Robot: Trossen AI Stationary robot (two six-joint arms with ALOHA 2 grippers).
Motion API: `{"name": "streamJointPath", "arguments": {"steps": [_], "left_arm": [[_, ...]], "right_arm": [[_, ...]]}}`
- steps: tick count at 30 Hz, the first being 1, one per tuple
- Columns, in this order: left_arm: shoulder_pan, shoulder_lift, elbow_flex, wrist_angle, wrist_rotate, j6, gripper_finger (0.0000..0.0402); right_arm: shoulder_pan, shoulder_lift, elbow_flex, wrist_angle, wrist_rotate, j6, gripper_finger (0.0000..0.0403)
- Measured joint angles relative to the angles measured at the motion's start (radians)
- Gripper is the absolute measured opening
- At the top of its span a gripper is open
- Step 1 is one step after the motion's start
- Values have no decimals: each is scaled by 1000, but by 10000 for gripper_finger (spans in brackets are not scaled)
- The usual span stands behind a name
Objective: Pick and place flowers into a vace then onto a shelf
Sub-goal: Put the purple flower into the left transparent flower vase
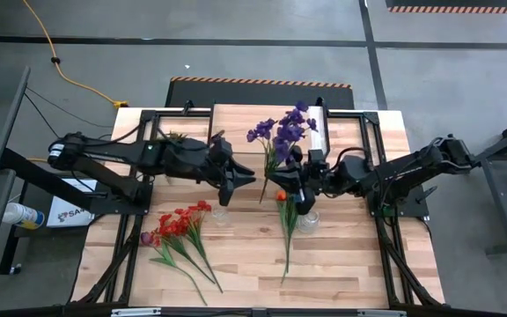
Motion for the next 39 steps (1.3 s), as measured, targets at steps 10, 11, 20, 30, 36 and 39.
{"name": "streamJointPath", "arguments": {"steps": [10, 11, 20, 30, 36, 39], "left_arm": [[0, 28, -1, 70, 75, -4, 136], [0, 36, -2, 65, 75, -4, 136], [0, 73, -1, 127, 113, -4, 136], [1, 79, 1, 164, 92, 3, 136], [14, 83, 1, 178, 91, 9, 136], [27, 83, 1, 177, 91, 8, 136]], "right_arm": [[-11, 0, 0, 2, 16, -1, 4], [-13, 0, 0, 1, 16, 0, 4], [-15, 0, 0, 5, 33, -13, 4], [-20, 0, 0, 3, 25, -10, 3], [-19, 0, 0, 5, 24, -9, 3], [-19, 0, 0, 7, 20, -8, 3]]}}
